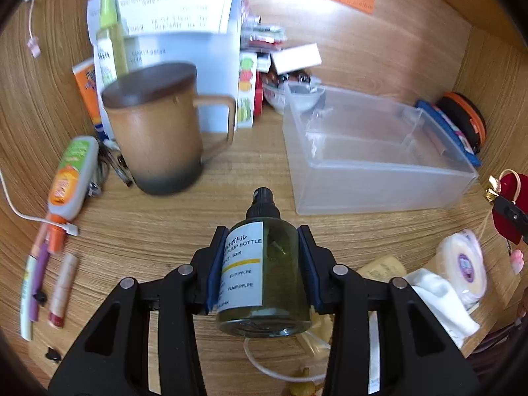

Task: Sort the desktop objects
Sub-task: 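Grasp the red velvet pouch with the right tool while the left tool grasps the green spray bottle, then lift the red pouch with the right tool while the left tool carries the green bottle toward the clear bin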

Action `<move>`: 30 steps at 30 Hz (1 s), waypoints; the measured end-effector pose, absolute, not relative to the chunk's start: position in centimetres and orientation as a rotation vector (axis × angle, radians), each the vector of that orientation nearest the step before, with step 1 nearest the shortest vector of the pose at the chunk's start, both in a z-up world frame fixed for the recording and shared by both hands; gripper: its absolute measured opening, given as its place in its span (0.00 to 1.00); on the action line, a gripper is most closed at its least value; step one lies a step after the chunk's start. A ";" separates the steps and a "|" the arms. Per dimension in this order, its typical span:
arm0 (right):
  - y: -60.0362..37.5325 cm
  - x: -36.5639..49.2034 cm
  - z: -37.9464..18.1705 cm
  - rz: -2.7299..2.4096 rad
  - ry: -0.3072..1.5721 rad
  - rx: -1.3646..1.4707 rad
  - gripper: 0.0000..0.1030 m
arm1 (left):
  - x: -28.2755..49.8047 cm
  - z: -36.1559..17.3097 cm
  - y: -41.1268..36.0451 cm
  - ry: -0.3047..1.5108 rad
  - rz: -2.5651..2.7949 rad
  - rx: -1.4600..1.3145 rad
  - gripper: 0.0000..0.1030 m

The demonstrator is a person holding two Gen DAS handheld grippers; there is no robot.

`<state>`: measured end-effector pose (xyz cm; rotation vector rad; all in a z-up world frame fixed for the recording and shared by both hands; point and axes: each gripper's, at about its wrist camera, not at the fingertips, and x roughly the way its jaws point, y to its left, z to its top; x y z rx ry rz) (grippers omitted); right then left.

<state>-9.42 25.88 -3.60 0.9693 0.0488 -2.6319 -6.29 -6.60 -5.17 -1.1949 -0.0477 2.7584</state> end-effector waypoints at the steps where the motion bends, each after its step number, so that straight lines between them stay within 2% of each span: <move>1: 25.8 -9.4 -3.3 -2.635 0.057 0.959 0.23 | -6.1 -4.8 -6.6 -0.045 2.761 -1.184 0.40; 15: 24.3 -10.1 1.9 -2.637 0.196 0.797 0.23 | -4.4 0.5 -4.5 0.060 2.810 -1.014 0.40; 30: 21.3 -14.4 5.0 -2.593 0.246 0.704 0.23 | -7.6 6.6 0.0 0.206 2.782 -0.847 0.40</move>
